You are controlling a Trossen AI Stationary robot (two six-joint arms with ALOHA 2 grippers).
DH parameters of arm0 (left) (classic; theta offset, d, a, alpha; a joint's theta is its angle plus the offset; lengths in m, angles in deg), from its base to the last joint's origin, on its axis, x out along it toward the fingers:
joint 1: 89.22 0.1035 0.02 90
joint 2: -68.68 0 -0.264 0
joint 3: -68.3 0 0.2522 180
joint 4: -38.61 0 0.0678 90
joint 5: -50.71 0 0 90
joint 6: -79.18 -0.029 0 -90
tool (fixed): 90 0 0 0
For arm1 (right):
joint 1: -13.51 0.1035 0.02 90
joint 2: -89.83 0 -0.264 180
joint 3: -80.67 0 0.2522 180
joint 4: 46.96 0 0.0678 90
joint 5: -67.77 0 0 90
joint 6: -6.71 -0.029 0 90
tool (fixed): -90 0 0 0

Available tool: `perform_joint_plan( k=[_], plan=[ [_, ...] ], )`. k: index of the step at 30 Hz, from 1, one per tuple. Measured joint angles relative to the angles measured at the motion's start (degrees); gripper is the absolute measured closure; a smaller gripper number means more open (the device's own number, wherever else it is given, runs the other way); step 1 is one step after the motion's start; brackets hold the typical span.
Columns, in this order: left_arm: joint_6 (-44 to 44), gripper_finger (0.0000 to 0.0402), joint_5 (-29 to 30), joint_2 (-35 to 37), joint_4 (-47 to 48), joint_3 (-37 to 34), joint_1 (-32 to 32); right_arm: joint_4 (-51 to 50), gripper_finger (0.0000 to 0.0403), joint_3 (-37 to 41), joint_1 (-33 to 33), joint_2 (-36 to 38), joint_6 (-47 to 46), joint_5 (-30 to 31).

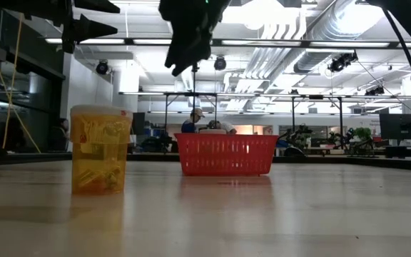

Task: Pick and place pill bottles into a basket
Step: Put the orange medicine bottle into the bin

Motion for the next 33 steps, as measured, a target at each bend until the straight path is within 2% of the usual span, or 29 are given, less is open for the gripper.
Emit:
perform_joint_plan(
  k=[5, 8, 11, 23, 33],
  plan=[
    [-0.1, 0.0137, 0.1, 0.0, 0.0, 0.0, 0.0, -3.4, 0.0086, 0.7, -4.1, 0.0, 3.8, 3.2],
    [-0.2, 0.0137, 0.1, 0.0, 0.0, 0.0, 0.0, -2.2, 0.0076, 2.6, -6.9, 0.0, 6.0, -0.2],
    [0.1, 0.0137, 0.2, 0.0, 0.0, 0.0, 0.0, 3.1, 0.0077, 6.7, -9.2, 0.0, 8.8, -6.5],
    [2.2, 0.0137, 0.3, 0.0, 0.0, 0.0, 0.0, 15.6, 0.0079, 16.8, -13.4, 0.0, 13.7, -6.6],
    [1.9, 0.0137, 0.3, 0.0, 0.0, 0.0, 0.0, 18.2, 0.0079, 20.3, -13.3, -0.1, 15.2, -5.5]
  ],
)
